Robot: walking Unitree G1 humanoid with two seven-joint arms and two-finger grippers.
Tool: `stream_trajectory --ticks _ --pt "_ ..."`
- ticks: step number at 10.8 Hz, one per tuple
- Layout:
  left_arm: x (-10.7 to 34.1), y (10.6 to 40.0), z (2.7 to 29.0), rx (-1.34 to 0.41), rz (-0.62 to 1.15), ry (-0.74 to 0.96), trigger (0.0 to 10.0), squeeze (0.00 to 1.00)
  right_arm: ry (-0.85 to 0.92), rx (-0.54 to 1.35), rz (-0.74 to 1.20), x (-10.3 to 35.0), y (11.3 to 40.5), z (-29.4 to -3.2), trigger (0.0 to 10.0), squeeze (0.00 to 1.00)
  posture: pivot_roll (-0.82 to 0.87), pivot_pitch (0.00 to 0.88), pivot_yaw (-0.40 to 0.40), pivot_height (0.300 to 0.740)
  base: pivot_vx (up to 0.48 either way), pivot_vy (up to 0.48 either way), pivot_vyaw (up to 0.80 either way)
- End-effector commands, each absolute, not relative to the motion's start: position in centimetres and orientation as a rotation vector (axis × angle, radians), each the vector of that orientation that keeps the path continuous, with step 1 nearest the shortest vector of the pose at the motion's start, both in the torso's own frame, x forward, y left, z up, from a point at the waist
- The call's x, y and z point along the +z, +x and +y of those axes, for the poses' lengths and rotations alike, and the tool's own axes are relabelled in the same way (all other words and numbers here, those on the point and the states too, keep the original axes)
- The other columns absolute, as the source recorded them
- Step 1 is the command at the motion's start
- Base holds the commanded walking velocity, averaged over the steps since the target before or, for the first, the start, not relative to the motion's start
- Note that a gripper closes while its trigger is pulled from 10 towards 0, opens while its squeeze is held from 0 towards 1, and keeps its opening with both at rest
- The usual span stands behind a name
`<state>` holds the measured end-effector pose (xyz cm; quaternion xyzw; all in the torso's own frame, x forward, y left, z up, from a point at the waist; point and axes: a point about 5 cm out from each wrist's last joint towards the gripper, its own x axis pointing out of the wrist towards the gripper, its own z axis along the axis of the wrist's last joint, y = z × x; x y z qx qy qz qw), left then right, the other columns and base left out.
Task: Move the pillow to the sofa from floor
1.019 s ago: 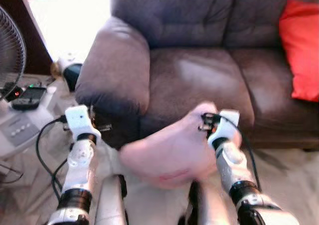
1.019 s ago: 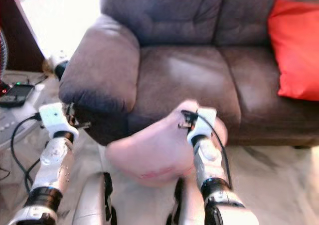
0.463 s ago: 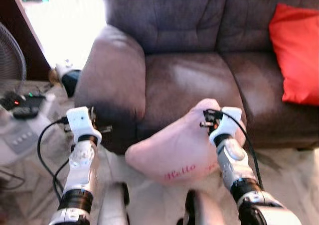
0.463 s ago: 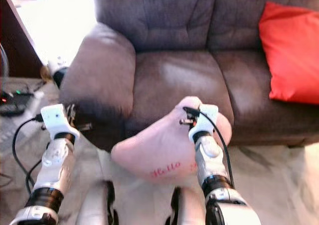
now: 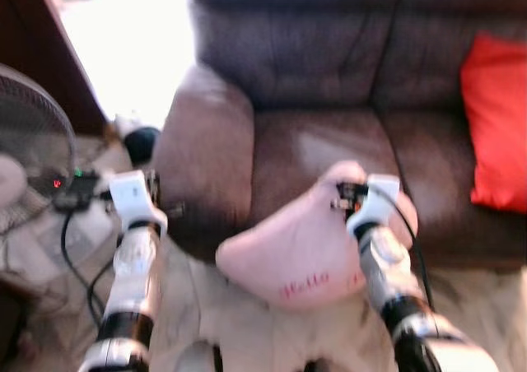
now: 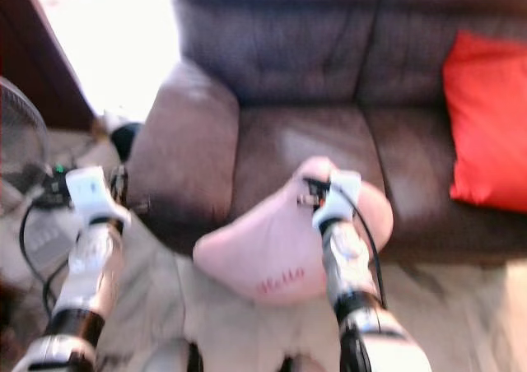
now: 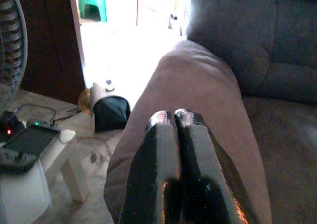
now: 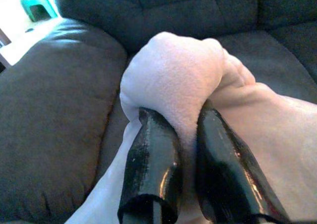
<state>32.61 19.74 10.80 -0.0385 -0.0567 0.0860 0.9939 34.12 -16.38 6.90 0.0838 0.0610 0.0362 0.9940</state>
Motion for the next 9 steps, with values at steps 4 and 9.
stream_trajectory --ticks 4,9 --pt "10.3 32.6 19.7 0.173 -0.092 -0.078 10.0 0.0 0.146 0.09 -0.019 10.1 35.5 -16.4 10.0 0.0 0.09 0.018 -0.064 0.74 0.0 0.0 0.0" --pt "11.8 33.3 18.2 0.091 -0.15 -0.053 10.0 0.0 0.154 0.072 -0.095 11.9 36.0 -16.7 10.0 0.0 0.09 0.0 -0.06 0.74 0.0 0.0 0.0"
